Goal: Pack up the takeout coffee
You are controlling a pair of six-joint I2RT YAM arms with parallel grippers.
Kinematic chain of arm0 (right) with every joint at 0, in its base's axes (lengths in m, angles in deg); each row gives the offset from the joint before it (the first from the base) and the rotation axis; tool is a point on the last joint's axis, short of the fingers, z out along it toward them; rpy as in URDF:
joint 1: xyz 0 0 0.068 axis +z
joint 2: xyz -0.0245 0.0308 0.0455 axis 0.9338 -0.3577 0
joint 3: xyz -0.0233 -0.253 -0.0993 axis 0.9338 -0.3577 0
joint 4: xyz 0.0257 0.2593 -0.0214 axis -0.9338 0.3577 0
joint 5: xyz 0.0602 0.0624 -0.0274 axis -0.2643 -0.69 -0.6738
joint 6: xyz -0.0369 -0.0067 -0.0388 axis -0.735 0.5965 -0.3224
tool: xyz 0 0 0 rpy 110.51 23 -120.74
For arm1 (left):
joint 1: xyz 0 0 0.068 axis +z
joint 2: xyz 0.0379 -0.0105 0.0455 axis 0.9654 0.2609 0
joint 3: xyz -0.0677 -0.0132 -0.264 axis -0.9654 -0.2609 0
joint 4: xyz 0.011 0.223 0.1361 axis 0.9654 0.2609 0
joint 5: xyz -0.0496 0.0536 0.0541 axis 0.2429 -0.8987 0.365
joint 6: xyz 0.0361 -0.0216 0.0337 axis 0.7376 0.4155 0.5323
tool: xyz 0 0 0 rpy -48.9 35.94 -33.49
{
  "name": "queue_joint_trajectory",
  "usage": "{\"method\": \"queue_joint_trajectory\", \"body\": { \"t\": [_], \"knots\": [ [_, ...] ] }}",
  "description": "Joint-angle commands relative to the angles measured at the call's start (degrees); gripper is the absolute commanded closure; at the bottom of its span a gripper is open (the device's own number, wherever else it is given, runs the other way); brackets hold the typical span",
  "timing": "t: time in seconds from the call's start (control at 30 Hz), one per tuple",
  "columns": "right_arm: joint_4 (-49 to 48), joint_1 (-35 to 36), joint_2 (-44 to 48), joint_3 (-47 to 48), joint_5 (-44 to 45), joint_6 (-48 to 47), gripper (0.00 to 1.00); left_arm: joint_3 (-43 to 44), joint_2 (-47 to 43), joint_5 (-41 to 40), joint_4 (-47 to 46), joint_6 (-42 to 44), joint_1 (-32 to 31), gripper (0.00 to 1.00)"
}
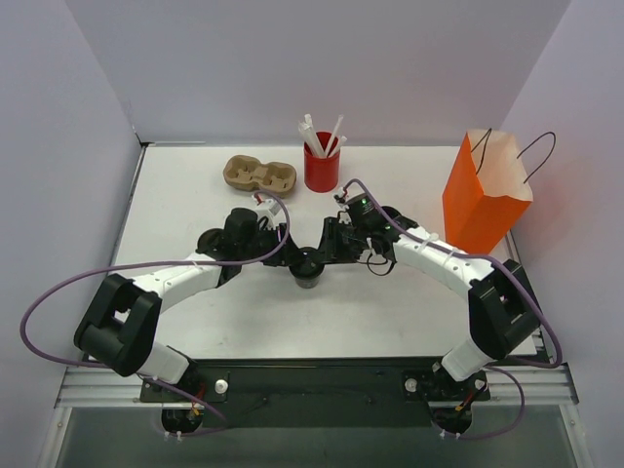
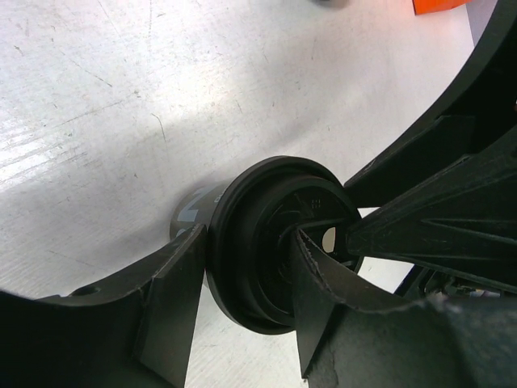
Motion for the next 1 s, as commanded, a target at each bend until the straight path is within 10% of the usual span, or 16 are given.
{"method": "queue_joint_trajectory", "body": {
  "t": [0.0, 0.73, 0.97],
  "knots": [
    [-0.76, 0.64, 2.41, -1.97, 1.71, 2.62, 0.65, -4.15, 2.33, -6.13, 8.17, 1.59, -0.63, 0.49],
    [-3.92, 1.08, 4.61, -6.55, 5.49, 7.81, 0.56, -5.3, 3.64, -8.86, 8.17, 0.09, -2.04, 0.51],
    [-8.74, 1.17, 4.87, -9.18, 5.49, 7.9, 0.74, -5.47, 4.43, -9.56, 8.52, 0.0, -2.13, 0.51]
  ]
}}
